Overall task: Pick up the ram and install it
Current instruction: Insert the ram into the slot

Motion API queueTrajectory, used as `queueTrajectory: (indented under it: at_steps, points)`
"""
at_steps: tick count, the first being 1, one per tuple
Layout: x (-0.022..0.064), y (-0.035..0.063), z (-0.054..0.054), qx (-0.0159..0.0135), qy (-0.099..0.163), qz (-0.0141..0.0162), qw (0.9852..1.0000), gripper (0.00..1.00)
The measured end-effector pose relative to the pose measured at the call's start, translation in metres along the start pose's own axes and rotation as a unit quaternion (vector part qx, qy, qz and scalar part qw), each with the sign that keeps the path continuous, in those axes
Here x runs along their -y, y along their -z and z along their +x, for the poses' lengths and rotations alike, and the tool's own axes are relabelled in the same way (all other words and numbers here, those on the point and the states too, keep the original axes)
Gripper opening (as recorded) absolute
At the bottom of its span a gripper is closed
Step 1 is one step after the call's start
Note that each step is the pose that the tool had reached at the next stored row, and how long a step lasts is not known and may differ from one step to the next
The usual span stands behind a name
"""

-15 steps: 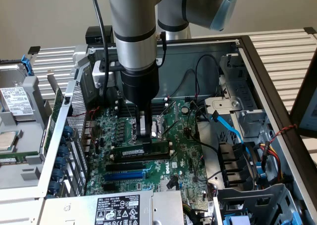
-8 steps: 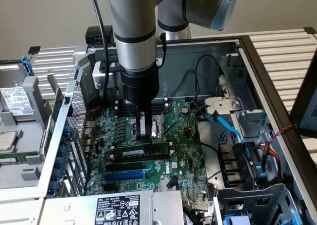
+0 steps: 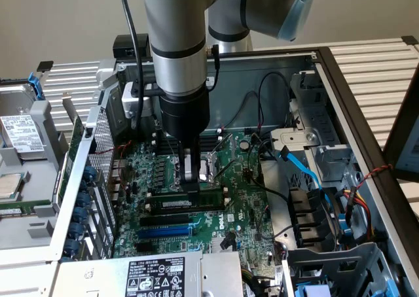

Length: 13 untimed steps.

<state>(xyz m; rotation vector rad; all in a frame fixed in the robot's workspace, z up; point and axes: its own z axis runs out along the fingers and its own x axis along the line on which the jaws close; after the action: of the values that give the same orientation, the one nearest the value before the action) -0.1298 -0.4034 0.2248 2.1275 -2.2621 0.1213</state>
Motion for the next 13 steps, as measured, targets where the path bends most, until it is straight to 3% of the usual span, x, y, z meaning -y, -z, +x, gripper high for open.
queueTrajectory:
  at_steps: [1,2,3,4,6,13]
  points:
    - [0.0002,0.0,0.0,-0.0004,0.001,-0.0076,1.0,0.21]
    - [0.0002,0.0001,0.0,-0.001,0.001,-0.015,0.9999,0.21]
    - [0.0002,0.001,0.0,-0.0014,0.002,-0.02,0.9998,0.21]
    - [0.0002,0.0025,0.0,-0.0015,0.002,-0.022,0.9998,0.21]
    - [0.0004,0.0068,0.001,-0.0014,0.002,-0.0246,0.9997,0.21]
    - [0.0008,0.0174,0.002,-0.0013,0.002,-0.0249,0.9997,0.21]
